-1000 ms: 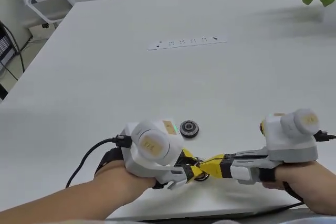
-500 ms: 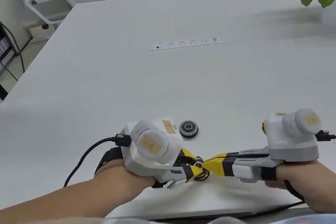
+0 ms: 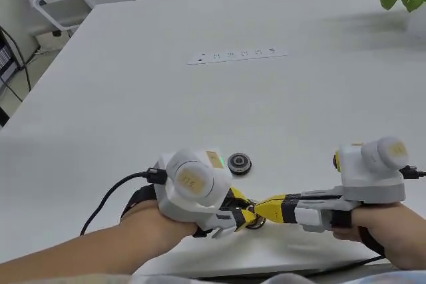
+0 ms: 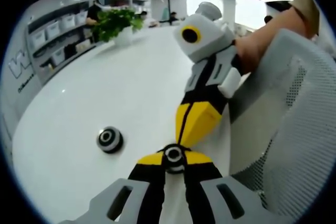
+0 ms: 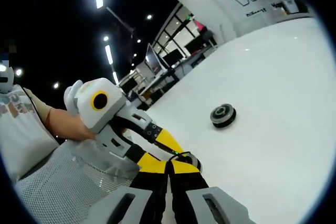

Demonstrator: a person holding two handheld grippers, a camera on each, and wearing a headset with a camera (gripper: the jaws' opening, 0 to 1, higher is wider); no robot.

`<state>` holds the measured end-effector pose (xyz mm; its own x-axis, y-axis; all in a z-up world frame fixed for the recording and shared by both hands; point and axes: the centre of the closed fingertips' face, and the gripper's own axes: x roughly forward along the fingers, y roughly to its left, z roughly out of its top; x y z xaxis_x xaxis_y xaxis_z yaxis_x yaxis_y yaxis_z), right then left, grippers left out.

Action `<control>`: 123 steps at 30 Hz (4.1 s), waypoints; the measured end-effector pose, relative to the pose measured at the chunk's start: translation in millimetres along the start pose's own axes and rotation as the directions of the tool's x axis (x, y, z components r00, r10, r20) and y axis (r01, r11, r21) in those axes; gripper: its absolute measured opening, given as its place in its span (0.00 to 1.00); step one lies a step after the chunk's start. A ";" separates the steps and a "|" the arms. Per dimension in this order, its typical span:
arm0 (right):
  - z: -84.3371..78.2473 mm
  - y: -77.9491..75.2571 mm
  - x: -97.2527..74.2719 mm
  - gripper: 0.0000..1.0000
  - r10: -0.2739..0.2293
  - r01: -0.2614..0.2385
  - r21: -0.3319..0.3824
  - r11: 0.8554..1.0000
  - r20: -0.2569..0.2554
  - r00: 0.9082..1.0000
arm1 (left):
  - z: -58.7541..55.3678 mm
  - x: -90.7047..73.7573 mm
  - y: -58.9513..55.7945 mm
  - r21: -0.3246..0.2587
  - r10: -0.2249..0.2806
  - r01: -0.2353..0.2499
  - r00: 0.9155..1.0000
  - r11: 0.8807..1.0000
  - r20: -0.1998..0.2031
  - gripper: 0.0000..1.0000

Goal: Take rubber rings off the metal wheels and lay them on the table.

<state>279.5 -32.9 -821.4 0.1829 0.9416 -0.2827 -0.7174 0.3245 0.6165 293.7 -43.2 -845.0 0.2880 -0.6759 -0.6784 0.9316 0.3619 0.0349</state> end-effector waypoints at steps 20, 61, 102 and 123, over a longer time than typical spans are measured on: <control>6.1 -11.3 -1.4 0.00 -0.035 0.035 -0.006 0.999 -0.011 0.999 | 7.2 -23.9 -0.5 -0.056 -0.026 0.028 0.999 0.998 0.025 0.25; 41.5 -5.2 33.3 0.00 0.020 -0.031 -0.120 0.992 -0.092 0.996 | -3.0 -126.2 33.0 -0.200 0.163 -0.131 0.975 0.971 0.149 0.53; 24.1 -38.4 60.9 0.15 -0.099 0.048 -0.217 0.975 -0.231 0.968 | -14.8 -139.3 43.4 -0.240 0.204 -0.167 0.969 0.956 0.139 0.54; 46.3 -15.7 27.5 0.26 -0.055 0.032 -0.211 0.977 -0.107 0.993 | -9.5 -133.0 40.2 -0.229 0.180 -0.146 0.975 0.962 0.133 0.56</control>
<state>326.9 -7.9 -804.8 0.1495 0.9071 -0.3934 -0.8369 0.3280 0.4382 290.8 67.4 -760.3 0.4776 -0.6790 -0.5575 0.8037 0.5940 -0.0350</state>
